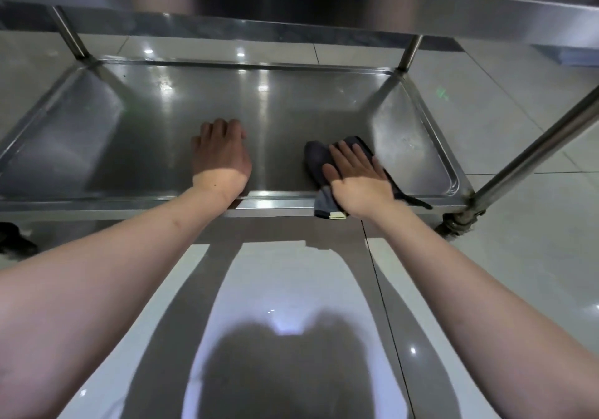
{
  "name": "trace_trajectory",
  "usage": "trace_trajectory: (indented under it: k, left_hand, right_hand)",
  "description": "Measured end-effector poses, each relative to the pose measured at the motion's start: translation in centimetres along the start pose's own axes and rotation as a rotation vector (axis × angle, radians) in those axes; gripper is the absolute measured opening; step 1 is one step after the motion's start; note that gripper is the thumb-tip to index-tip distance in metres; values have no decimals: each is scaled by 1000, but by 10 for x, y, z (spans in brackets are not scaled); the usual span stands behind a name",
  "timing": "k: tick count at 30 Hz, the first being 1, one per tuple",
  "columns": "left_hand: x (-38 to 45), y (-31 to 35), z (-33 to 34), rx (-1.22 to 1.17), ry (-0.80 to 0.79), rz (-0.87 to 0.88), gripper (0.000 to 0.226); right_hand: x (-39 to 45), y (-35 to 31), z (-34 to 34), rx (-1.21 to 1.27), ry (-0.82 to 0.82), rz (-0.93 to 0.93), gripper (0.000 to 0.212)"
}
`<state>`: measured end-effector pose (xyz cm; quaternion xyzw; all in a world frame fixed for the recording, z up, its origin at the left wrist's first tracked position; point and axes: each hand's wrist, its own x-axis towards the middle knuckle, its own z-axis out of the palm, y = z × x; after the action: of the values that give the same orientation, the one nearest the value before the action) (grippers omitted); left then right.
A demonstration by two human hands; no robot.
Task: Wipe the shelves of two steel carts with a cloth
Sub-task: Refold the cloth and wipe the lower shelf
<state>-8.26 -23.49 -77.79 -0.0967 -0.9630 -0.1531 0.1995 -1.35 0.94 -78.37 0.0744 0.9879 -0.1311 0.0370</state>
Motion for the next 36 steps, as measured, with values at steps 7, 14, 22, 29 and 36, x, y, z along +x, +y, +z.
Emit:
trace_trajectory:
  k: [7, 14, 22, 29, 36]
  left_hand:
    - [-5, 85, 32, -104, -54, 14, 21]
    - [-9, 88, 47, -5, -34, -39, 25]
    - [-12, 90, 48, 46, -43, -2, 26]
    - [-8, 93, 50, 61, -87, -33, 32]
    - [-13, 94, 50, 67, -42, -60, 36]
  right_hand:
    - [-6, 49, -14, -26, -65, 49, 61]
    - [40, 8, 0, -27, -13, -94, 60]
    - [152, 53, -24, 44, 107, 24, 59]
    - [80, 119, -24, 45, 127, 200, 60]
    - [52, 25, 6, 28, 81, -44, 57]
